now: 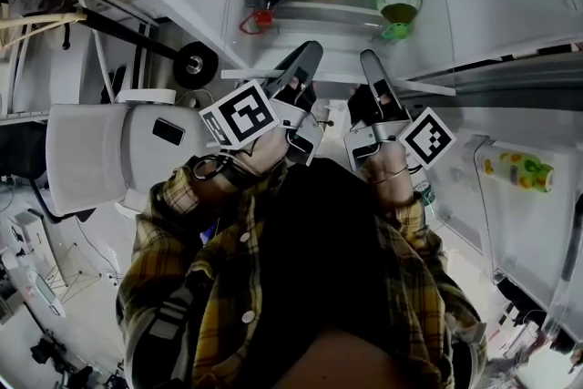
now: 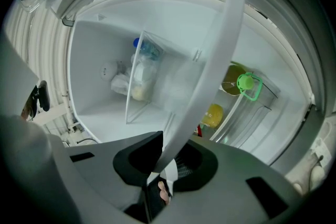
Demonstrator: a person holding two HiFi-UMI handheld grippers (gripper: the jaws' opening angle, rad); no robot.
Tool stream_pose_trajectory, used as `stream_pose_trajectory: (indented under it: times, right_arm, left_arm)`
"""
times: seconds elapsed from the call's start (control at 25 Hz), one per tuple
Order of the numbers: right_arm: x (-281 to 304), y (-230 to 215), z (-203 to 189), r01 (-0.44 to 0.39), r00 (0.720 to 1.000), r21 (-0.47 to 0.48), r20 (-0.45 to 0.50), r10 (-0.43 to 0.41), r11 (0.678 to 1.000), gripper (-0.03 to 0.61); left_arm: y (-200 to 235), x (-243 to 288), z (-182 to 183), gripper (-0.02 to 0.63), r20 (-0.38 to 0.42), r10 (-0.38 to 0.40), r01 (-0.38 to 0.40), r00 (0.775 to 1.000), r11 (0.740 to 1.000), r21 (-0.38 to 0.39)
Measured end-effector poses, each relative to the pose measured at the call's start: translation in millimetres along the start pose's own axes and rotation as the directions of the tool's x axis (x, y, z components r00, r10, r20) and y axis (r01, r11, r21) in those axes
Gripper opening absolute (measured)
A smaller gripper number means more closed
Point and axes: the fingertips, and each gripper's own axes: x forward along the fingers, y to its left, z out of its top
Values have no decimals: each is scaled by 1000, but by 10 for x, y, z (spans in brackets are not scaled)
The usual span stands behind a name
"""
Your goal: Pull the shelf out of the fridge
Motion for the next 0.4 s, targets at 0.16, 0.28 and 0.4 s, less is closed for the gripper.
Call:
stream_pose_trajectory:
  times: [0.16, 0.28, 0.4]
  right_arm:
    - [-9, -24, -5, 4, 1000, 0, -8, -4, 1000, 64]
    - [7, -40, 34, 9, 1000, -2, -4, -9, 1000, 64]
    - [57, -36, 142, 8, 1000, -21, 17, -8, 1000, 64]
  left_arm:
    - [13, -2, -15, 57, -11, 0, 0, 1000, 1000, -14]
    - [8, 45, 0, 57, -17, -3, 2, 1000, 1000, -16]
    - [-29, 165, 56, 57, -28, -25, 24, 999, 1000, -8]
